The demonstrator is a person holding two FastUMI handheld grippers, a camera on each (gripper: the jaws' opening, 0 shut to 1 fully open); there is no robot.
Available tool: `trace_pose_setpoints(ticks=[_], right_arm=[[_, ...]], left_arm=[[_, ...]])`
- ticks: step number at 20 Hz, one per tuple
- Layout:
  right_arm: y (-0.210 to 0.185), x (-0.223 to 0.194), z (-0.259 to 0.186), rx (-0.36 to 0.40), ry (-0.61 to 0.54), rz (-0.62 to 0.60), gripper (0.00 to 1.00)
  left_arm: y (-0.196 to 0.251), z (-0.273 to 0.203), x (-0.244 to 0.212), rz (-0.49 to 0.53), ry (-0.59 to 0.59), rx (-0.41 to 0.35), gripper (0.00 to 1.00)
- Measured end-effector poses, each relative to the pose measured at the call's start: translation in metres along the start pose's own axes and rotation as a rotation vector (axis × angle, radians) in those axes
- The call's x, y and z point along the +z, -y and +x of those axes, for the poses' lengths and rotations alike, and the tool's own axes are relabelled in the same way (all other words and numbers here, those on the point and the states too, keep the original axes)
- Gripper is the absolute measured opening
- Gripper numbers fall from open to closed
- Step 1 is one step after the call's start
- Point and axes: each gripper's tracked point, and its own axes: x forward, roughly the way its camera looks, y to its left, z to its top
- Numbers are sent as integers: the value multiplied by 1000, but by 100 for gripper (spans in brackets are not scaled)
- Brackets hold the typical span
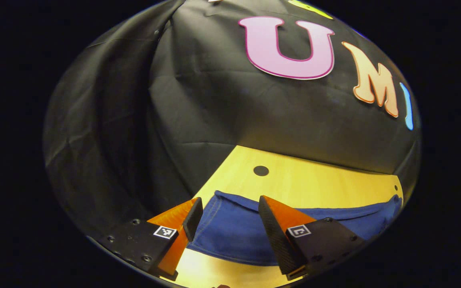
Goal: Grasp the waist and the cuffs of the jeans and fold them to make the two legs overlap; first hold the waist and fold one-third of the jeans toward the cuffs, then hold the cuffs and fold the remaining one-third in the same direction to finish folding.
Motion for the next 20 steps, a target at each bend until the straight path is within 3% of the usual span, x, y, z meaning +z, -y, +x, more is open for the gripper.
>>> trace_pose_setpoints(ticks=[2, 6, 10, 11, 14, 16, 17, 19, 20], right_arm=[[24, -22, 2, -32, -37, 16, 94], [55, -54, 26, -59, -115, 37, 98], [70, -75, 50, -35, -200, 46, 99], [71, -78, 52, -38, -217, 36, 94], [67, -78, 54, -12, -225, 11, 98], [67, -79, 56, 8, -243, 15, 94], [66, -78, 57, 22, -246, 24, 98], [61, -82, 58, 45, -257, 23, 95], [58, -84, 59, 47, -269, 9, 88]], left_arm=[[-1, -2, 0, 39, 7, -2, 85], [3, -4, -1, 24, 11, -63, 85], [6, -5, -2, 0, -31, -81, 85], [7, -6, -2, -6, -39, -92, 85], [9, -8, -2, -18, -57, -118, 85], [9, -8, -6, -10, -72, -119, 85], [9, -8, -9, -7, -74, -119, 85], [10, -6, -11, 1, -79, -119, 85], [9, -5, -10, 3, -80, -118, 85]])
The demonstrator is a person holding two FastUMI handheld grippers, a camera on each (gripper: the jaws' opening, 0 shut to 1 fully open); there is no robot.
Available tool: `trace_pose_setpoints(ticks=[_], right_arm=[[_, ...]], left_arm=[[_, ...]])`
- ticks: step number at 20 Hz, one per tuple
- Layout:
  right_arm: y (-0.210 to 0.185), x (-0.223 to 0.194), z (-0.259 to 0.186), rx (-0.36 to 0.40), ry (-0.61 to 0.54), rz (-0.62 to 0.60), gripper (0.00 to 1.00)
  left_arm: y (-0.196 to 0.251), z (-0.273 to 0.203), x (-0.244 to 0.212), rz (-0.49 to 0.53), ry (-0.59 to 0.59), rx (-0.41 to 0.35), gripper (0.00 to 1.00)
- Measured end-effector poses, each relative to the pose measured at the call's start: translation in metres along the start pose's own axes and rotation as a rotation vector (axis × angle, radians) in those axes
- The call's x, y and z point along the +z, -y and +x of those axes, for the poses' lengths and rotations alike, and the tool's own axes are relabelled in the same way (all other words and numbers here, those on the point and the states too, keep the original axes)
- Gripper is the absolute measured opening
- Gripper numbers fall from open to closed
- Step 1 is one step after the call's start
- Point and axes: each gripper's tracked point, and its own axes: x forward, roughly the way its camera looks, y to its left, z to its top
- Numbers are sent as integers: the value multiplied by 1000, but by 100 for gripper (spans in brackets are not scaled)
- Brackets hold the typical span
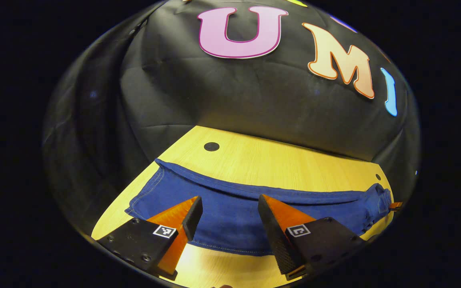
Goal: Grasp the waist and the cuffs of the jeans and fold them to make the two legs overlap; first hold the waist and fold one-third of the jeans toward the cuffs, then hold the cuffs and fold the remaining one-third in the same direction to finish folding.
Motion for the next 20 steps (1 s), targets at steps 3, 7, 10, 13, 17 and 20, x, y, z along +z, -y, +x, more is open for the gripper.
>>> trace_pose_setpoints(ticks=[3, 7, 10, 13, 17, 20], right_arm=[[1, 2, 2, 5, 4, -29, 82], [-10, -7, 4, 62, -47, 56, 47], [-15, -4, 5, 65, -25, 25, 33], [-18, -2, 1, 40, 26, -63, 13], [-18, 1, -2, 7, 58, -119, 4], [-20, 7, -9, -49, 76, -118, 5]], left_arm=[[-1, 0, 4, 13, 3, 20, 85], [5, 3, 10, 5, 22, 25, 85], [1, 10, 5, 0, 13, 21, 85], [3, 15, 1, 17, -22, 15, 85], [6, 12, 5, 7, -27, -12, 85], [7, 10, 6, 33, -28, -24, 85]])
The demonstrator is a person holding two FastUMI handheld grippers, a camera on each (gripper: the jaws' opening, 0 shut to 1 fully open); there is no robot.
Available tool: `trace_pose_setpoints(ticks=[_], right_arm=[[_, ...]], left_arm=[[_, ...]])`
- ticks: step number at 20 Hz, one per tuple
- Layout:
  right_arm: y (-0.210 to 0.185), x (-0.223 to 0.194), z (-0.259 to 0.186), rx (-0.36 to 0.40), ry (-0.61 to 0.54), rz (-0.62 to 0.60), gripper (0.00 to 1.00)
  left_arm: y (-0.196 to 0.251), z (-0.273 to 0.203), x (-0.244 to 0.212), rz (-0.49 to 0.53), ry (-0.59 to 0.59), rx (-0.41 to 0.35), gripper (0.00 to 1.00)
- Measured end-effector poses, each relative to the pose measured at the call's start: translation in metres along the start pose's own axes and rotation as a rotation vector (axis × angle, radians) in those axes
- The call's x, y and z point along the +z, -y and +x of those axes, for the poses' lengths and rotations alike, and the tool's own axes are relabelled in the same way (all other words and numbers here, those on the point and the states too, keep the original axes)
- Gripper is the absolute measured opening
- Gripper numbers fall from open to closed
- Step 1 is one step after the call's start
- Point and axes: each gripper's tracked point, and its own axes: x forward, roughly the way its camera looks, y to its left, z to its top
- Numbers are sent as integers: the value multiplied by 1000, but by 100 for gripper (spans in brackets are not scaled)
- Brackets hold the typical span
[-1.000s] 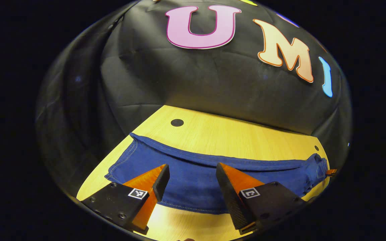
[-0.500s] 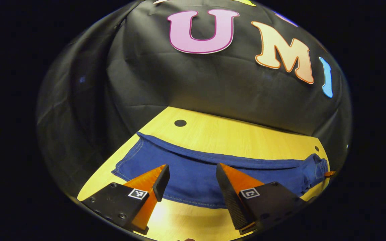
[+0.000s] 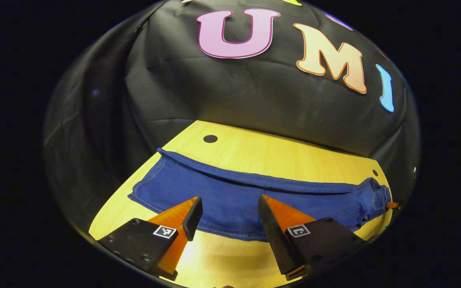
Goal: Grasp the waist and the cuffs of the jeans and fold them to make the two legs overlap; first hold the waist and fold one-third of the jeans toward the cuffs, then hold the cuffs and fold the remaining one-third in the same direction to finish folding.
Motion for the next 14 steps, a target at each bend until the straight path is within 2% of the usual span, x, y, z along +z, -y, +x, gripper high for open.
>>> trace_pose_setpoints(ticks=[2, 5, 10, 14], right_arm=[[0, 7, -9, -42, 26, -43, 4], [-7, 24, -28, -64, 66, -70, 4], [-17, 52, -71, -98, 171, -32, 3], [-53, 60, -122, -71, 294, -22, 2]], left_arm=[[1, -1, 1, 20, 5, -17, 85], [3, -1, -1, 13, 0, -54, 85], [-12, 14, 4, 36, -7, -99, 85], [-22, 16, 5, 71, -12, -171, 85]])
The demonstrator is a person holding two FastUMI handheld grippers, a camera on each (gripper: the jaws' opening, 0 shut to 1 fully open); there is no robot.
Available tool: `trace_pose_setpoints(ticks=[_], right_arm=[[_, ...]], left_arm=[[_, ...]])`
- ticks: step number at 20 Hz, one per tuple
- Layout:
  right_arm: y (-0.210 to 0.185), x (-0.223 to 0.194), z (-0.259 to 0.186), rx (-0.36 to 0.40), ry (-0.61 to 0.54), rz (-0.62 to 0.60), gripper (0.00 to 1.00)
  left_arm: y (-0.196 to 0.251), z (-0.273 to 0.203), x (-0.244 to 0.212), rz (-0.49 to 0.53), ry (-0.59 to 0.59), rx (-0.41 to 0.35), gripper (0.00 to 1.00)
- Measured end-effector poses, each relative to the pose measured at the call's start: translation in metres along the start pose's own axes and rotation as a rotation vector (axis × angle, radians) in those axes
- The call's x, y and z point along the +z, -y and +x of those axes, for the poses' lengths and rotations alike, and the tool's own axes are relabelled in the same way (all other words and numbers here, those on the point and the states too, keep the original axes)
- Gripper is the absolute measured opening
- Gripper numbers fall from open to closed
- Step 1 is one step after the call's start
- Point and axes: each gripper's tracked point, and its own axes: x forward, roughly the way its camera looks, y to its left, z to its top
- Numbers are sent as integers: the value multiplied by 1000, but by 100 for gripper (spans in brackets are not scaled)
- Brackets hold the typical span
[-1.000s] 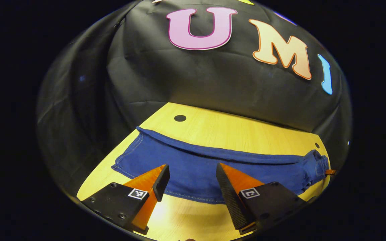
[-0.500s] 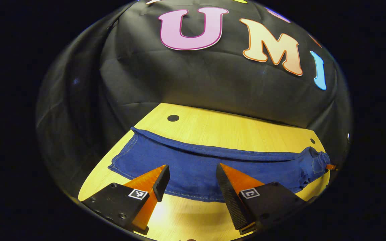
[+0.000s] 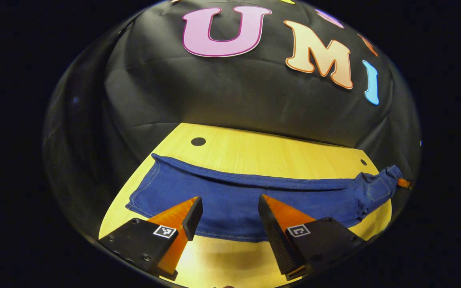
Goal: Grasp the waist and the cuffs of the jeans and fold them to make the two legs overlap; first hold the waist and fold one-third of the jeans toward the cuffs, then hold the cuffs and fold the remaining one-third in the same direction to finish folding.
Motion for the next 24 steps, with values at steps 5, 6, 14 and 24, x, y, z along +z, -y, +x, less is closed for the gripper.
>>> trace_pose_setpoints(ticks=[5, 6, 14, 24], right_arm=[[-92, 33, -47, 95, 111, 6, 2], [-113, 35, -52, 121, 122, 5, 3], [-295, 3, -84, 526, 76, 128, 2], [-439, -148, -71, 732, -217, -18, 2]], left_arm=[[-12, -1, 9, 45, 21, -91, 89], [-14, -2, 13, 49, 32, -114, 89], [-51, 2, 2, -4, 21, -165, 89], [-83, 9, -13, -42, 4, -153, 90]])
